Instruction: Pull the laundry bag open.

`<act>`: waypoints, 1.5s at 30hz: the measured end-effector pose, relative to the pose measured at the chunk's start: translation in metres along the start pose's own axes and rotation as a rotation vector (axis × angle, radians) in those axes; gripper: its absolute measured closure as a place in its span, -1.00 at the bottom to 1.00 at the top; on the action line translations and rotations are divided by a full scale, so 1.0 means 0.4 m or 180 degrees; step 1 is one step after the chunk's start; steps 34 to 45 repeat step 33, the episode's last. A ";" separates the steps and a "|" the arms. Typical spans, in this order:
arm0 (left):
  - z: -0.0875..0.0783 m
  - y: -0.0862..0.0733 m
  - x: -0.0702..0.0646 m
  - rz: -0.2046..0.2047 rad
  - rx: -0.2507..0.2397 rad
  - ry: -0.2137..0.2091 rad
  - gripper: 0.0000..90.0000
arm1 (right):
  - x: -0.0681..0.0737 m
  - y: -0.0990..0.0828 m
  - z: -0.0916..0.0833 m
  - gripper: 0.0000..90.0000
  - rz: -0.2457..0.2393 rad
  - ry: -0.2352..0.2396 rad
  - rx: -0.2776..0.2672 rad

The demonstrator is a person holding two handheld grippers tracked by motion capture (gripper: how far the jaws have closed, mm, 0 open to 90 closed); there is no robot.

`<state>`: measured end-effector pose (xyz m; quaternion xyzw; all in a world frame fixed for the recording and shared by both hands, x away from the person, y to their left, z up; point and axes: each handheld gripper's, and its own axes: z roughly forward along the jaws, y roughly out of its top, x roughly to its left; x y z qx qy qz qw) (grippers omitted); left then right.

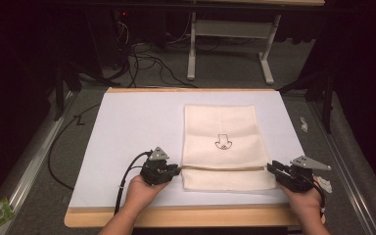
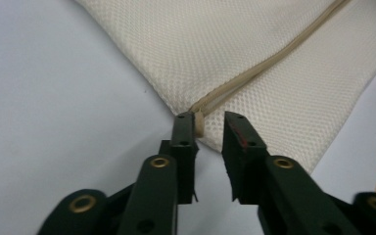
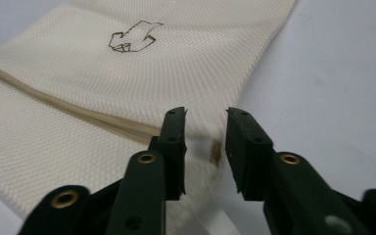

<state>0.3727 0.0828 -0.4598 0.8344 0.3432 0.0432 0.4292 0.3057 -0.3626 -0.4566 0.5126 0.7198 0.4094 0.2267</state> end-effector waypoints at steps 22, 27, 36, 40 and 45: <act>-0.145 -0.014 0.124 -0.0130 -0.0685 0.1123 -0.42 | -0.111 -0.006 -0.068 -0.35 0.0149 -0.0401 -0.0308; -0.134 -0.013 0.116 -0.0054 -0.0636 0.1127 -0.42 | -0.107 -0.004 -0.065 -0.34 0.0135 -0.0413 -0.0305; -0.123 -0.014 0.117 -0.0010 -0.0556 0.1158 -0.49 | -0.102 -0.007 -0.056 -0.38 0.0073 -0.0427 -0.0271; -0.123 -0.014 0.117 -0.0010 -0.0556 0.1158 -0.49 | -0.102 -0.007 -0.056 -0.38 0.0073 -0.0427 -0.0271; -0.123 -0.014 0.117 -0.0010 -0.0556 0.1158 -0.49 | -0.102 -0.007 -0.056 -0.38 0.0073 -0.0427 -0.0271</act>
